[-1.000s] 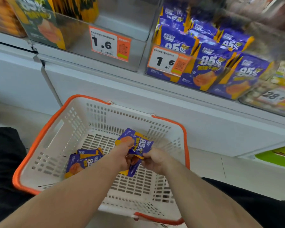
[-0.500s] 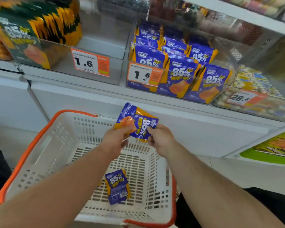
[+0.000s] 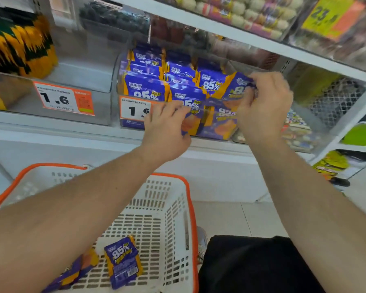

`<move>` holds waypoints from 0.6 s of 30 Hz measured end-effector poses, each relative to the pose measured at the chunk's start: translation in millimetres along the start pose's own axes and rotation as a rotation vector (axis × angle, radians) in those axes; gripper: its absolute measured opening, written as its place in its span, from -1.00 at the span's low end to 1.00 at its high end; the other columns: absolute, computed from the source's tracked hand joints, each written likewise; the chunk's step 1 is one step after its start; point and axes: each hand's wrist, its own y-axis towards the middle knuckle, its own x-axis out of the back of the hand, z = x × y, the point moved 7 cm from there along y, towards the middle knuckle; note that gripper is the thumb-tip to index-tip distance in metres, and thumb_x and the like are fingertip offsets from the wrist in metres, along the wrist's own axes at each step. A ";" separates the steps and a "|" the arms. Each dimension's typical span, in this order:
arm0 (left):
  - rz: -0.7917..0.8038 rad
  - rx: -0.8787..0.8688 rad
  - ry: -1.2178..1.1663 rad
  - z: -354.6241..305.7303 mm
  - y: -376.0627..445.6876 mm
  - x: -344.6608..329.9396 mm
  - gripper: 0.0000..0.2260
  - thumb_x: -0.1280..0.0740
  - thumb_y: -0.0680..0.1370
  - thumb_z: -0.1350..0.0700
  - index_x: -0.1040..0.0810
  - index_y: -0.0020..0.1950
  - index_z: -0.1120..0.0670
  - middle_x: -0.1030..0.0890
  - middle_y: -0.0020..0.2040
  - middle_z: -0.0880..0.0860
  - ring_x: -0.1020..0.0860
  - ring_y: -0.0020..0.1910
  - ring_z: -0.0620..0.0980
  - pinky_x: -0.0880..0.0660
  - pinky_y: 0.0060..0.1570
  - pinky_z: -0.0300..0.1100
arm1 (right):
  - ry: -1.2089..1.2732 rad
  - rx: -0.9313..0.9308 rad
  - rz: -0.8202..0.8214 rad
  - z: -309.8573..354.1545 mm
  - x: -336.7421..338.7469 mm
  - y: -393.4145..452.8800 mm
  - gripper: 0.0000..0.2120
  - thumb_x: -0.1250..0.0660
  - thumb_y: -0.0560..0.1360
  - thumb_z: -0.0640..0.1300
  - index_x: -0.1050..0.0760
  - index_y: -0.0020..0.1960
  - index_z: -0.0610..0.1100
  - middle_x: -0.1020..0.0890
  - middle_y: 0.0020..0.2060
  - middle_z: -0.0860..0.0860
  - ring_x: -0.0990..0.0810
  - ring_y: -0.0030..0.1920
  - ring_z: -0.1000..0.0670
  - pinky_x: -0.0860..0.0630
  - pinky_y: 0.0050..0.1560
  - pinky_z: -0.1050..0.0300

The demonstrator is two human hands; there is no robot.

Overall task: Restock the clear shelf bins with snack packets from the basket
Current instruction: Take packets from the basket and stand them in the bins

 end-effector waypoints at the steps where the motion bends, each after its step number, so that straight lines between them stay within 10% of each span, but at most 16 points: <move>1: 0.013 -0.015 0.062 -3.1 1.8 -1.5 -0.42 -0.39 0.42 0.03 -0.37 0.44 -0.05 -0.31 0.46 -0.07 -0.20 0.42 0.07 -0.15 0.35 0.05 | -0.040 0.013 0.008 -6.2 -1.2 5.9 -0.80 -0.28 0.40 -0.24 -0.60 -0.01 -0.19 -0.60 -0.09 -0.17 -0.57 -0.05 -0.24 -0.36 -0.12 0.00; 13: 0.086 -0.060 0.130 0.9 -13.0 -18.2 -0.26 -0.41 0.44 0.03 -0.16 0.57 0.00 -0.10 0.59 -0.10 0.03 0.56 0.06 -0.05 0.40 0.11 | -0.331 0.010 0.602 -26.1 -78.5 -14.0 -0.68 -0.18 0.58 -0.08 -0.50 0.28 -0.10 -0.51 0.24 -0.22 -0.49 0.19 -0.29 -0.42 0.13 -0.10; 18: 0.082 -0.005 -0.022 34.7 -48.6 -25.7 -0.32 -0.37 0.44 0.07 -0.24 0.55 0.03 -0.20 0.57 -0.06 -0.03 0.57 0.02 -0.13 0.32 0.02 | -0.057 0.159 0.163 16.8 -62.8 -30.3 -0.54 -0.24 0.40 -0.23 -0.51 0.29 -0.24 -0.48 0.24 -0.31 -0.55 0.08 -0.33 -0.51 0.02 -0.14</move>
